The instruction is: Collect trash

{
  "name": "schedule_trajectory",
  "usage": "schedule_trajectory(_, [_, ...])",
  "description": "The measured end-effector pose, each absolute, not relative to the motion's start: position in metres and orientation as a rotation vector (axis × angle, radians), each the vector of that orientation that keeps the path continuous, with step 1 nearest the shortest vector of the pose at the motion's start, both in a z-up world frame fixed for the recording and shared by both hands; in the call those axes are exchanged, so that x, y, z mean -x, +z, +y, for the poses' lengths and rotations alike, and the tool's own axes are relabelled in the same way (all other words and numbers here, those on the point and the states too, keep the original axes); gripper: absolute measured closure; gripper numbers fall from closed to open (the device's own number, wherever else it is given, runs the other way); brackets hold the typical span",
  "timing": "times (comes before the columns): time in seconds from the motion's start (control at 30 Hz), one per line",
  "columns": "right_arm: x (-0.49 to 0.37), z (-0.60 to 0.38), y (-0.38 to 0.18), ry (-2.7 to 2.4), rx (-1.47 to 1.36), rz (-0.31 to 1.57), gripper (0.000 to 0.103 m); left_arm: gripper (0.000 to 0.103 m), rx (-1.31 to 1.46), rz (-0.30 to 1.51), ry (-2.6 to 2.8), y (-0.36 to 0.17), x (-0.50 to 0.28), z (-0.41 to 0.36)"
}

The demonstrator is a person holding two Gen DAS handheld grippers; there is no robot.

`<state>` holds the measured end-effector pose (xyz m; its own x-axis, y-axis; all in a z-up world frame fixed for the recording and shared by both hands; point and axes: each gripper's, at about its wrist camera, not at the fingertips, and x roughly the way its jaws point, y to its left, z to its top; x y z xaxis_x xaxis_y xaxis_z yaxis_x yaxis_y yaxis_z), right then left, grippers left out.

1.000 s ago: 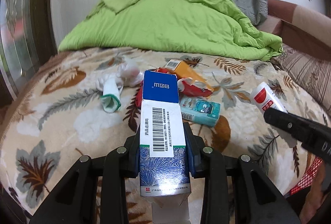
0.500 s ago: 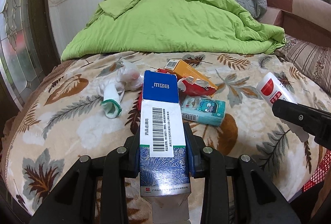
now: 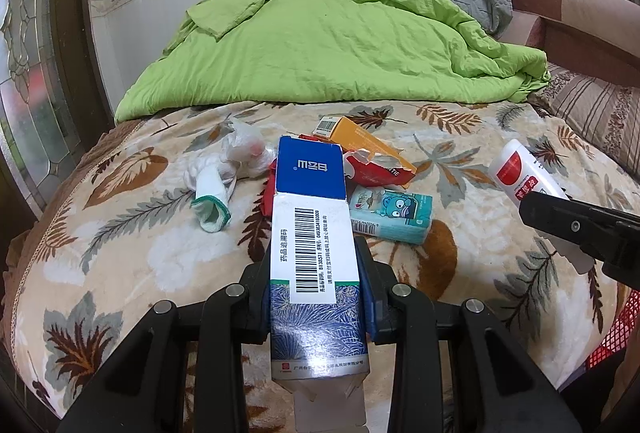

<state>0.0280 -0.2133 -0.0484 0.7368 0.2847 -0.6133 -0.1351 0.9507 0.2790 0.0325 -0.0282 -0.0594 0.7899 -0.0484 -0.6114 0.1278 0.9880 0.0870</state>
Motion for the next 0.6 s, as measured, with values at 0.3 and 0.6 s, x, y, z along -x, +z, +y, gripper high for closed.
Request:
schedule_trajectory(0.3, [-0.0281,-0.2129,-0.0488,0.233,-0.224,0.707,0.066,0.071,-0.126,0.653,-0.093,-0.0592,-0.0319,-0.029])
schedule_trajectory(0.6, [-0.0278,-0.2123,-0.0488,0.232,-0.229,0.703,0.066,0.071,-0.13,0.64,-0.1,-0.0566,-0.028,-0.0372])
